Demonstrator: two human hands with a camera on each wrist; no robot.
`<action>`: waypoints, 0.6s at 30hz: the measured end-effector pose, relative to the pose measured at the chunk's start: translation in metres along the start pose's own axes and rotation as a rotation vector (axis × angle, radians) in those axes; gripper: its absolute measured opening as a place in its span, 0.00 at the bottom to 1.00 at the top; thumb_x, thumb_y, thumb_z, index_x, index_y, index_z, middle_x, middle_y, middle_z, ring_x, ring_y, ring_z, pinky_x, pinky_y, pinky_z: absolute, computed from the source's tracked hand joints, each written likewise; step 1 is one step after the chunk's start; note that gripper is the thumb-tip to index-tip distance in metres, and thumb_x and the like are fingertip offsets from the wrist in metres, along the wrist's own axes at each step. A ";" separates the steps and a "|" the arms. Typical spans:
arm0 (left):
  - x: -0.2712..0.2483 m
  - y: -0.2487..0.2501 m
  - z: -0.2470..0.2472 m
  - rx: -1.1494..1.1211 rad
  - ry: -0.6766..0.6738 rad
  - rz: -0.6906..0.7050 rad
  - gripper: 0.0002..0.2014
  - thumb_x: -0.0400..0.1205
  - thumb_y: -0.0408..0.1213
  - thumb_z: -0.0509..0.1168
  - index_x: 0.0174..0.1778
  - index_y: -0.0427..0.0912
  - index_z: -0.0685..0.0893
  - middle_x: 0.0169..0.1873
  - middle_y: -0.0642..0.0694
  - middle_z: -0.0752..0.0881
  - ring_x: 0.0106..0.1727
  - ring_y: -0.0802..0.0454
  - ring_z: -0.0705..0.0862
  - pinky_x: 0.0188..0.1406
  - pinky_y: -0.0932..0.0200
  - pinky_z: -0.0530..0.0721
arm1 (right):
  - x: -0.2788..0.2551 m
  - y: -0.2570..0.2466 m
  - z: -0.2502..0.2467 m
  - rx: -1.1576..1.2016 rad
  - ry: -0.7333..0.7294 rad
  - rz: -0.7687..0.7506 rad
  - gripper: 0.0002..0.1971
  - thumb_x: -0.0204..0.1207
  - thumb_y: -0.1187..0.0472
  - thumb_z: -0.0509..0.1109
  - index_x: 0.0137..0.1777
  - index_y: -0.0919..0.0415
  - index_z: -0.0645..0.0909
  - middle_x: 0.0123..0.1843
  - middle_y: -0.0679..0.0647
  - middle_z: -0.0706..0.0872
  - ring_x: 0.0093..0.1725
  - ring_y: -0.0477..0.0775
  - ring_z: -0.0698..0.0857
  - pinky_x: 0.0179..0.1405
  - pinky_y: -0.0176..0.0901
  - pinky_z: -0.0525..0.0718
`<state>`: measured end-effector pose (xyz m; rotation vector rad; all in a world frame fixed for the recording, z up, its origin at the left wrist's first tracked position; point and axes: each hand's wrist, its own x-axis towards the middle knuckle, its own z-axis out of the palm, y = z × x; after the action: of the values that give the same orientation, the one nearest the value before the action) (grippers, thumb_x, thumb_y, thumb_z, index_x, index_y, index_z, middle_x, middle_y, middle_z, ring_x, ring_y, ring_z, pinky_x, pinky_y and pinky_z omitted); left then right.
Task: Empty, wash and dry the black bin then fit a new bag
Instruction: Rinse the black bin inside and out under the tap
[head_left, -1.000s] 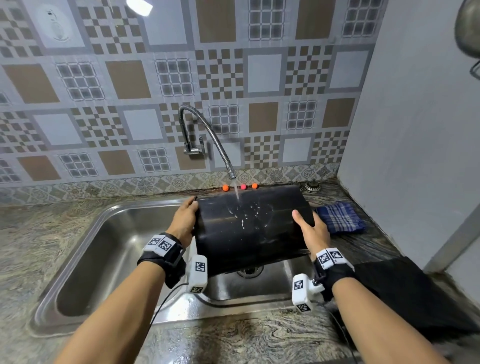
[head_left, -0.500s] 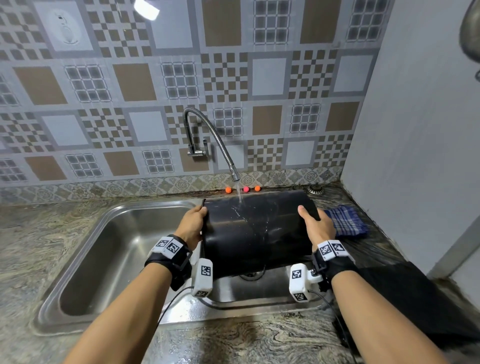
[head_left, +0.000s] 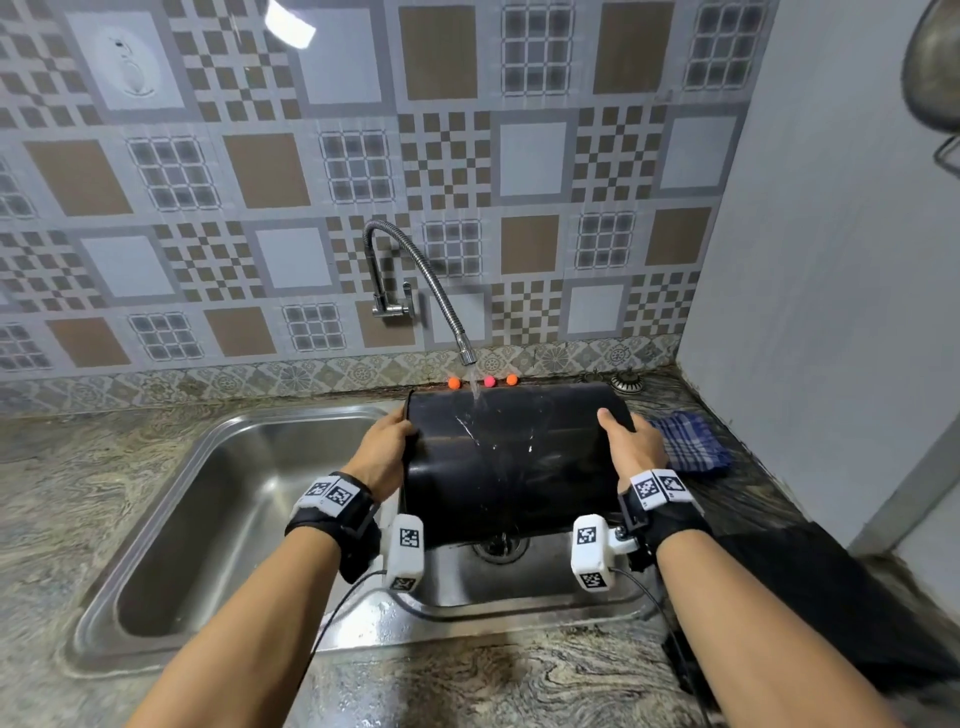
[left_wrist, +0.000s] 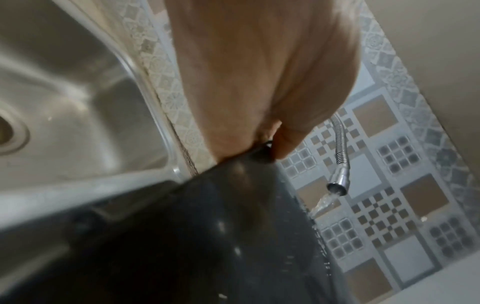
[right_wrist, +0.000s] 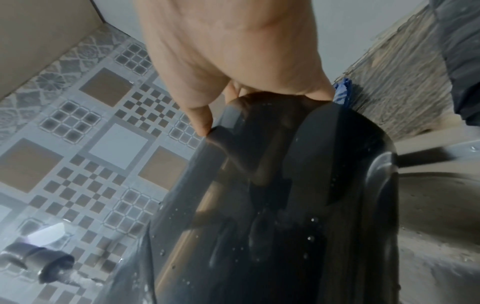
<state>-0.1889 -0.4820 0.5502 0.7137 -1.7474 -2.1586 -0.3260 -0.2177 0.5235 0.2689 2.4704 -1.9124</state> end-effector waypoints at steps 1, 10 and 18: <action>0.000 -0.002 -0.004 0.001 -0.042 0.011 0.19 0.86 0.21 0.50 0.59 0.42 0.84 0.43 0.43 0.87 0.36 0.52 0.86 0.30 0.61 0.85 | 0.001 -0.002 -0.001 -0.003 -0.011 0.005 0.14 0.75 0.45 0.71 0.54 0.53 0.87 0.52 0.52 0.89 0.55 0.61 0.85 0.62 0.54 0.83; -0.002 -0.013 -0.008 -0.024 0.127 0.053 0.15 0.87 0.29 0.53 0.47 0.47 0.84 0.39 0.44 0.82 0.36 0.52 0.80 0.37 0.59 0.81 | -0.002 -0.003 0.007 -0.108 -0.016 -0.090 0.17 0.76 0.47 0.72 0.61 0.52 0.85 0.58 0.52 0.89 0.61 0.61 0.84 0.60 0.48 0.80; -0.006 -0.012 -0.014 -0.045 -0.008 0.025 0.23 0.86 0.20 0.54 0.69 0.50 0.79 0.43 0.45 0.89 0.34 0.53 0.88 0.30 0.62 0.87 | 0.007 -0.002 0.001 -0.048 -0.053 -0.075 0.23 0.75 0.53 0.74 0.70 0.58 0.81 0.70 0.55 0.83 0.70 0.57 0.81 0.74 0.53 0.75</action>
<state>-0.1754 -0.4885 0.5378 0.6699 -1.6971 -2.1792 -0.3335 -0.2181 0.5245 0.1243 2.5226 -1.8577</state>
